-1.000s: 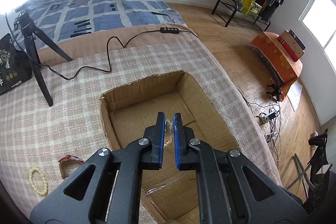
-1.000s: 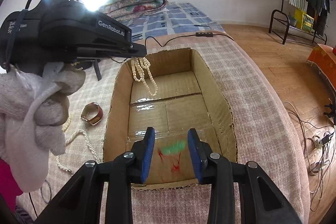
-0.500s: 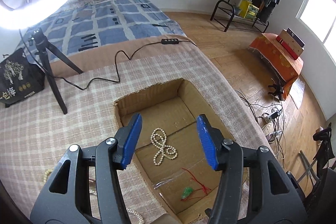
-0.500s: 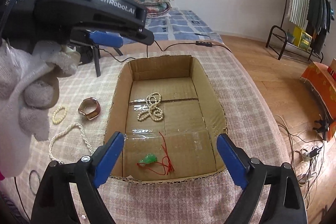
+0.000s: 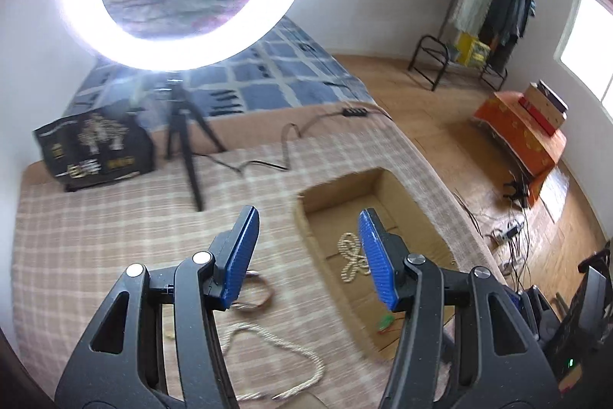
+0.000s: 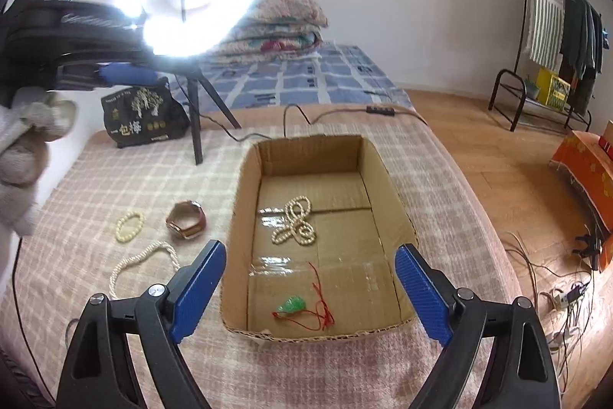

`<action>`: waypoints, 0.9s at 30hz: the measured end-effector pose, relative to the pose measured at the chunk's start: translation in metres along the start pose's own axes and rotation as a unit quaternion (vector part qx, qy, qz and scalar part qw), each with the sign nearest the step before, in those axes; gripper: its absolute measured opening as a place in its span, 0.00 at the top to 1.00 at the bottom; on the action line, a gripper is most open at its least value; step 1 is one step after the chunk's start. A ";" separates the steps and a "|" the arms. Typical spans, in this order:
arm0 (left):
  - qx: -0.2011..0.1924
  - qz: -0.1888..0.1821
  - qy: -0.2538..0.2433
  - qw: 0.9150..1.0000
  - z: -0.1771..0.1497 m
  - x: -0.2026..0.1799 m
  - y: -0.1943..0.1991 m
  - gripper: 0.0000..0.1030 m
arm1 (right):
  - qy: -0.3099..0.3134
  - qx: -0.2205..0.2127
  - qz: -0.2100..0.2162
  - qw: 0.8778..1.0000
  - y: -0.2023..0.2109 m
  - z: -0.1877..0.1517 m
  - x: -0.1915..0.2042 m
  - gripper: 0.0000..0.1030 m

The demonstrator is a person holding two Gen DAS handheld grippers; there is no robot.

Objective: Organize jewelry
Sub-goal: 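Withdraw both tools from the box and move the left tool to the blue bangle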

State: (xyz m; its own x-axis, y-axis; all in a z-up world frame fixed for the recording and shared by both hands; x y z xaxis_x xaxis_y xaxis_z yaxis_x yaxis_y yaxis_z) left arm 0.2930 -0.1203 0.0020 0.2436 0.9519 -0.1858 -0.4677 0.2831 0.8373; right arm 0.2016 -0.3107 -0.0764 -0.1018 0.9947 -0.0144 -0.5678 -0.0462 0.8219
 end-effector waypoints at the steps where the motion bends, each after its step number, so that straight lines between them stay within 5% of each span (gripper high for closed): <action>1: -0.006 0.006 0.005 1.000 -0.004 0.012 0.010 0.46 | 0.002 -0.004 0.003 1.000 0.002 0.001 0.002 0.11; 12: -0.030 0.049 0.042 0.998 -0.066 0.094 0.073 0.46 | 0.041 -0.018 0.041 0.998 0.004 0.008 0.047 0.16; 27: 0.040 0.052 0.054 0.996 -0.188 0.140 0.069 0.46 | 0.087 0.038 0.073 0.993 -0.030 0.007 0.099 0.31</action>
State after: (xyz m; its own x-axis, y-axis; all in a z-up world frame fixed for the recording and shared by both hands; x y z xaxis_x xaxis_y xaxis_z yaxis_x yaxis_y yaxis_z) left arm 0.1352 0.0548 -0.0629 0.1029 0.9838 -0.1471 -0.4159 0.1769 0.8920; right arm 0.2144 -0.2106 -0.0989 -0.3220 0.9466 0.0159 -0.4732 -0.1754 0.8633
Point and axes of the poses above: each gripper's, at about its wrist camera, not at the fingertips, and y roughly against the way its jaws point, x to its left, z to its top, the point moved 4 cm from there along -y, roughly the way its jaws point, and after that the axes turned 12 degrees about x, right-handed, at the moved point
